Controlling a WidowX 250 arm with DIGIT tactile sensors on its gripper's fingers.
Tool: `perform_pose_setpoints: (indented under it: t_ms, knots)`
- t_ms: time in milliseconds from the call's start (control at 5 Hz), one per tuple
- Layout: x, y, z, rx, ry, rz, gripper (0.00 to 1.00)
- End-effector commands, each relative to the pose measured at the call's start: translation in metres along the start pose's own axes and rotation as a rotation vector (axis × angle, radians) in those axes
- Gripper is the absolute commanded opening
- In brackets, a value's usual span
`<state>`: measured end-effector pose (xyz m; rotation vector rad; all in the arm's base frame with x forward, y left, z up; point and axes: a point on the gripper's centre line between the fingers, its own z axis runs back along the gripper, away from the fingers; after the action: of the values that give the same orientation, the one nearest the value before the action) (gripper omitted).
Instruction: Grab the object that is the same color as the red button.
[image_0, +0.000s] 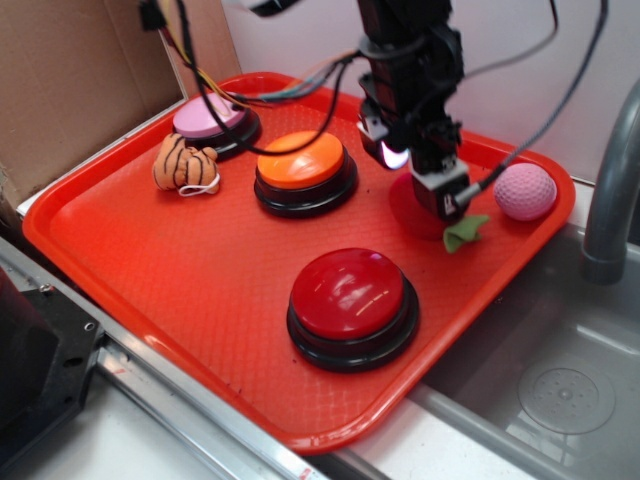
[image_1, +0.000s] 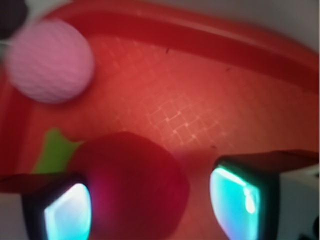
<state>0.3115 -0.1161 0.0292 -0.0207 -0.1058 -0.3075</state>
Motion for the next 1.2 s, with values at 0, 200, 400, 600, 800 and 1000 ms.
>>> perform_pose_setpoints:
  t_ms: [0,200,400,600,800,1000]
  knots:
    - [0.007,-0.008,-0.002,0.019,-0.01,-0.026,1.0]
    - [0.003,-0.009,-0.002,0.043,-0.015,-0.015,0.12]
    - [-0.002,-0.004,0.007,0.052,-0.03,-0.001,0.0]
    - [-0.008,0.007,0.032,0.09,-0.013,0.021,0.0]
    - [-0.017,0.024,0.076,0.09,0.018,0.064,0.0]
    - [-0.035,0.044,0.11,0.086,0.021,0.148,0.0]
